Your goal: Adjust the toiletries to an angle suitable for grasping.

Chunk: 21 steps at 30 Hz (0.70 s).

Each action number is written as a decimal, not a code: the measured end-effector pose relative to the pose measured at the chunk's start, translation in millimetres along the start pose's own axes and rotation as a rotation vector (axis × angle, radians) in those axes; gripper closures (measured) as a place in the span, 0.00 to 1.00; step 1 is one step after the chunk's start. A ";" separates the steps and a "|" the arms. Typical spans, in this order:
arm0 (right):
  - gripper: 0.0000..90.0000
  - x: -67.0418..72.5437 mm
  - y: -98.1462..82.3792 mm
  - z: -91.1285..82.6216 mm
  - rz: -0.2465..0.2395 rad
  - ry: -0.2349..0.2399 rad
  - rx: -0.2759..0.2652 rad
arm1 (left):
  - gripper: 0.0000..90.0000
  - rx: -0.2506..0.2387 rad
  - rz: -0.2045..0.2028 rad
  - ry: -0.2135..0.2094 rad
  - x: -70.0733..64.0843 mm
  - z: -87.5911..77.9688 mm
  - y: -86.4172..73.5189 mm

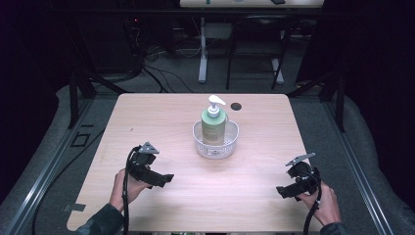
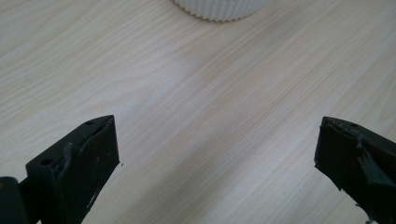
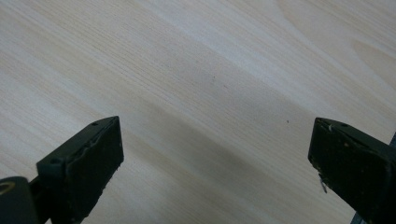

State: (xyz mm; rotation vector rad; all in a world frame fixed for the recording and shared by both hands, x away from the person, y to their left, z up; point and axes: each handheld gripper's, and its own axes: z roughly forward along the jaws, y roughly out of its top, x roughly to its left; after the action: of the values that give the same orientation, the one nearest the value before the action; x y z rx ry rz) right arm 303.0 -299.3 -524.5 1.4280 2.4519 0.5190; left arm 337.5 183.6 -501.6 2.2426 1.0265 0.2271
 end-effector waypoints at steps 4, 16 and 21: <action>0.03 -1.3 -0.4 1.4 -0.002 -0.002 0.004 | 0.00 -0.019 -0.008 0.024 6.9 4.6 -0.4; 0.02 -2.5 -2.0 5.1 0.001 -0.004 0.024 | 0.00 0.066 -0.032 0.023 29.3 24.6 -9.9; 0.02 -2.9 -3.5 8.2 -0.004 -0.009 0.046 | 0.00 0.085 -0.056 0.056 44.3 29.5 -13.2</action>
State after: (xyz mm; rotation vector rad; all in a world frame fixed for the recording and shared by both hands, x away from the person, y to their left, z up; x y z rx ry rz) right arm 304.8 -302.0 -533.2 1.4400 2.4741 0.4568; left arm 371.3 207.7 -537.4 2.2911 1.1463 0.2269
